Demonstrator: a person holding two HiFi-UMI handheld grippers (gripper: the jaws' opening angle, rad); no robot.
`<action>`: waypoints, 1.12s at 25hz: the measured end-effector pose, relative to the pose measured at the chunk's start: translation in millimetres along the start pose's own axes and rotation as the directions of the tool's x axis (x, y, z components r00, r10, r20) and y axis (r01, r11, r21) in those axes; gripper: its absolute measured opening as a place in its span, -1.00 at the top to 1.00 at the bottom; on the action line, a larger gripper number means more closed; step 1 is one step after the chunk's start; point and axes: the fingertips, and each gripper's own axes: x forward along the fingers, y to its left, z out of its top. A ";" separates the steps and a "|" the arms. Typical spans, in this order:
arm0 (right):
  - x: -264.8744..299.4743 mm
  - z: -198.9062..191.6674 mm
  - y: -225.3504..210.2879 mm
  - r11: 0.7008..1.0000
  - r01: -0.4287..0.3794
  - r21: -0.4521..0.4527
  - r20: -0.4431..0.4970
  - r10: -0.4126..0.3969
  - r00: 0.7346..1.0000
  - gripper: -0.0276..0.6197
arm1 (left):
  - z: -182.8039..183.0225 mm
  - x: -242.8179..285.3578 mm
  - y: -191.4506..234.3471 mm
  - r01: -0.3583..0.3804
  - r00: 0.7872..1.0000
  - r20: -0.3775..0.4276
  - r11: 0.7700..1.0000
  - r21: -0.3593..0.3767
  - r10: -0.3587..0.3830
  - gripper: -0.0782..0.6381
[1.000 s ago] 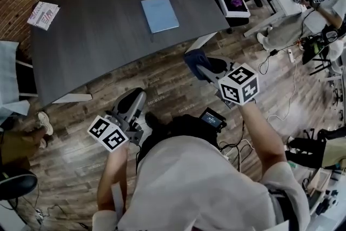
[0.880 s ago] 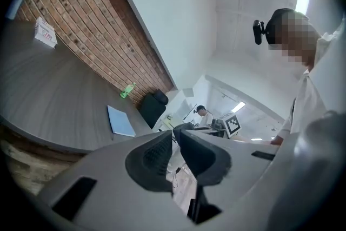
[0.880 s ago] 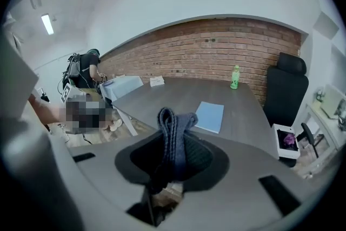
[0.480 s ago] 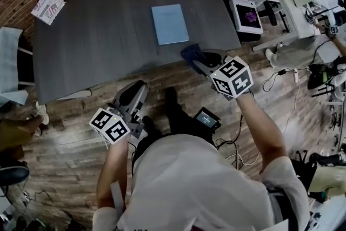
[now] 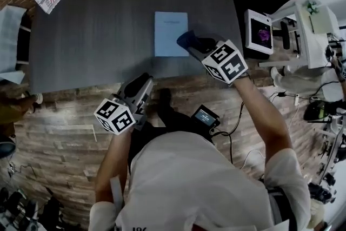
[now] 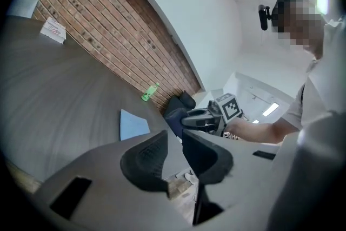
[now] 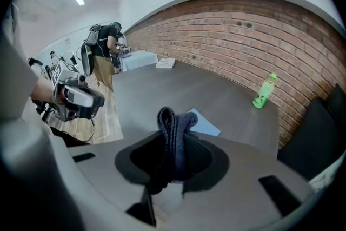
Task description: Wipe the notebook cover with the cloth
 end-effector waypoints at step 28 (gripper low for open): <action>160.4 44.1 -45.5 0.876 -0.061 -0.479 -0.373 -0.141 0.917 0.59 | -65.1 75.6 42.7 0.046 0.988 -0.142 0.996 -0.074 -0.056 0.56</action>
